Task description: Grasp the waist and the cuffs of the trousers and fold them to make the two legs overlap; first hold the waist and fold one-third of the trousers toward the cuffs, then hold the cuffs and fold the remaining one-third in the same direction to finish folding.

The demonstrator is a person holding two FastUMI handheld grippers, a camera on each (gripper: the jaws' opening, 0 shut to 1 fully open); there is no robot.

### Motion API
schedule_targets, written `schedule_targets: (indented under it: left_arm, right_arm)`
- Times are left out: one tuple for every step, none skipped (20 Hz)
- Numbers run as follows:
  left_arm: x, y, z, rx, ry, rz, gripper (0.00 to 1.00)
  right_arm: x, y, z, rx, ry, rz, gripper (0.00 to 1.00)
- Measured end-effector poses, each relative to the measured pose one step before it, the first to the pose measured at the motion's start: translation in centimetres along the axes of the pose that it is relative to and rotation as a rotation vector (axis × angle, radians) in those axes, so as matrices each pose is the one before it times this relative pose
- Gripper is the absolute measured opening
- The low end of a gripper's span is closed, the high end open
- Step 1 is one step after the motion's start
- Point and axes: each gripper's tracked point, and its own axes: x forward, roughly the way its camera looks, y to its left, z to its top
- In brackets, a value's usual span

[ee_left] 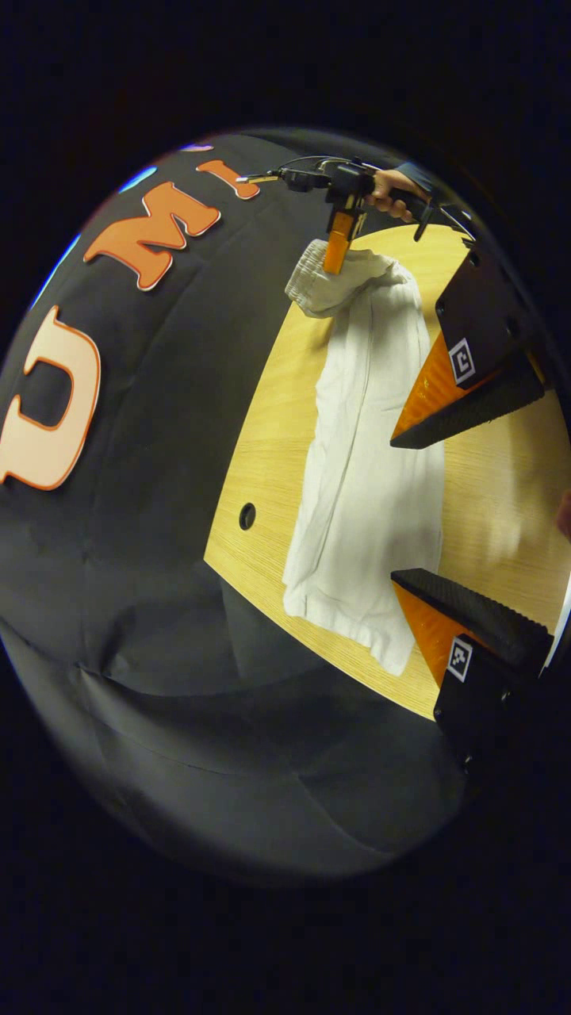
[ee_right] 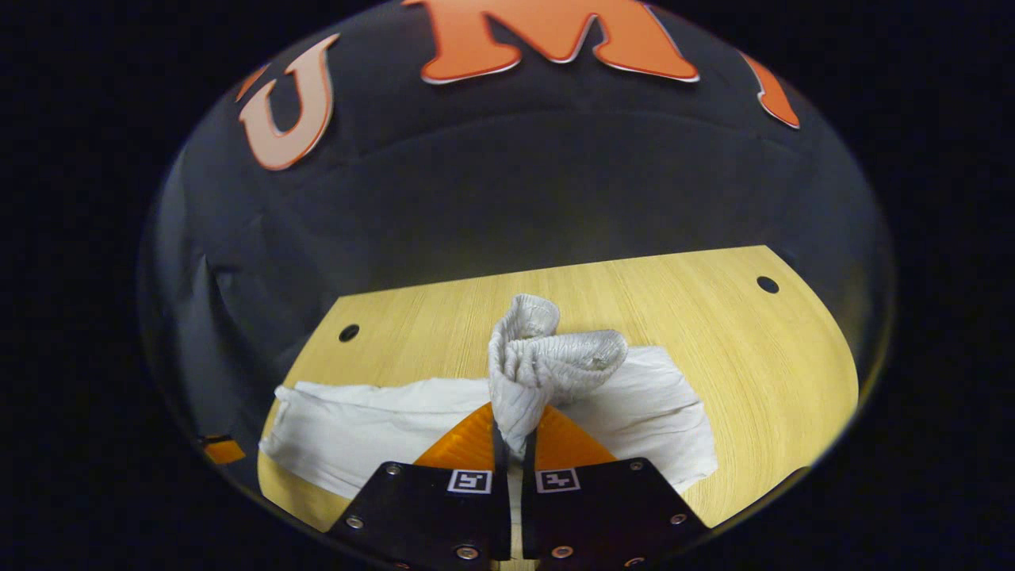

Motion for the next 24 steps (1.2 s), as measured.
schedule_targets:
  left_arm:
    - [0.108, 0.481, -0.457, -0.03533, 0.01345, -0.00615, 0.99]
    - [0.077, 0.424, -0.532, -0.04178, 0.01454, -0.01033, 1.00]
    - [0.050, 0.360, -0.416, -0.04176, 0.01284, -0.00573, 0.99]
    - [0.109, 0.514, -0.236, -0.03710, 0.01081, -0.00374, 0.96]
    - [0.156, 0.741, -0.234, -0.03032, 0.00861, 0.00069, 0.96]
    - [0.032, 0.524, -0.259, -0.02571, 0.01155, -0.00100, 1.00]
    - [0.146, 0.151, -0.258, -0.02306, 0.00828, -0.00176, 1.00]
    - [0.129, 0.122, -0.153, -0.01983, 0.00563, -0.00468, 0.99]
    - [0.132, 0.282, -0.138, -0.01808, 0.00821, -0.00579, 1.00]
    - [0.206, 0.111, -0.126, -0.01908, 0.00755, -0.01079, 1.00]
    - [0.165, 0.101, -0.299, -0.02113, 0.01180, -0.01203, 1.00]
    - [0.246, -0.028, -0.321, -0.02311, 0.01094, -0.01514, 0.99]
    - [0.266, 0.047, -0.183, -0.02418, 0.01301, -0.01291, 0.99]
    - [0.135, -0.004, -0.106, -0.02432, 0.00833, -0.01267, 0.99]
    - [0.255, -0.112, -0.243, -0.02630, 0.00667, -0.00871, 1.00]
    - [0.112, -0.083, -0.138, -0.02793, 0.00622, -0.00998, 1.00]
    - [0.054, -0.056, -0.156, -0.03204, 0.00480, -0.01197, 1.00]
    - [0.027, 0.129, -0.045, -0.03268, 0.00753, -0.00752, 0.99]
    - [0.212, 0.015, -0.059, -0.03150, 0.00153, -0.00412, 0.99]
    - [0.176, 0.142, -0.120, -0.02989, 0.00120, -0.00015, 1.00]
    - [0.383, 0.076, -0.265, -0.03014, -0.00072, -0.00184, 0.99]
    - [0.415, 0.174, -0.063, -0.03399, -0.00299, -0.00138, 1.00]
    - [0.347, 0.169, -0.066, -0.03367, -0.00168, 0.00028, 0.99]
    - [0.134, 0.206, 0.330, -0.03214, -0.01009, 0.00076, 1.00]
  right_arm:
    - [-0.220, -0.233, -0.024, -0.02736, 0.03656, -0.00484, 0.06]
    - [-0.360, -0.296, 0.086, -0.01537, 0.03522, -0.00764, 0.06]
    - [-0.276, 0.043, 0.251, -0.01330, 0.02043, -0.00167, 0.06]
    - [-0.315, -0.159, 0.315, -0.00700, 0.01539, -0.00188, 0.06]
    - [-0.274, -0.018, -0.128, -0.00525, 0.01280, 0.00394, 0.07]
    - [-0.503, -0.184, 0.219, -0.00286, 0.01208, 0.00909, 0.10]
    - [-0.067, -0.166, 0.038, -0.00369, 0.00282, 0.01265, 0.13]
    - [-0.379, -0.193, 0.286, -0.00117, 0.00222, 0.01446, 0.18]
    - [0.114, 0.317, -0.471, -0.00459, 0.00478, 0.00833, 0.21]
    - [-0.151, 0.127, -0.220, -0.00918, 0.00687, 0.00260, 0.21]
    - [-0.071, 0.259, -0.153, -0.00909, 0.00830, 0.00995, 0.32]
    - [0.052, 0.344, -0.202, -0.01090, 0.01028, 0.01405, 0.40]
    - [-0.248, 0.339, -0.265, -0.01542, 0.00449, 0.01963, 0.44]
    - [-0.153, 0.290, -0.109, -0.02122, -0.00121, 0.02079, 0.64]
    - [-0.233, 0.386, 0.056, -0.01571, -0.00335, 0.03085, 0.59]
    - [-0.160, 0.816, 0.012, -0.00350, -0.00153, 0.04813, 0.72]
    - [-0.152, 0.903, -0.004, -0.00198, -0.00324, 0.03903, 0.76]
    - [0.104, 0.250, 0.024, -0.00939, -0.00682, 0.01126, 0.81]
    - [0.071, -0.253, 0.034, -0.00895, -0.00517, -0.00496, 0.84]
    - [-0.099, -0.041, 0.019, -0.00598, -0.00046, 0.00349, 0.85]
    - [-0.120, -0.054, -0.016, -0.00731, -0.00130, -0.00212, 0.86]
    - [-0.153, -0.198, 0.115, -0.00541, -0.00625, -0.00066, 0.86]
    - [-0.150, -0.307, 0.163, 0.00069, -0.00896, -0.00411, 0.86]
    - [-0.593, -0.406, 0.200, 0.00637, -0.00813, -0.00026, 0.86]
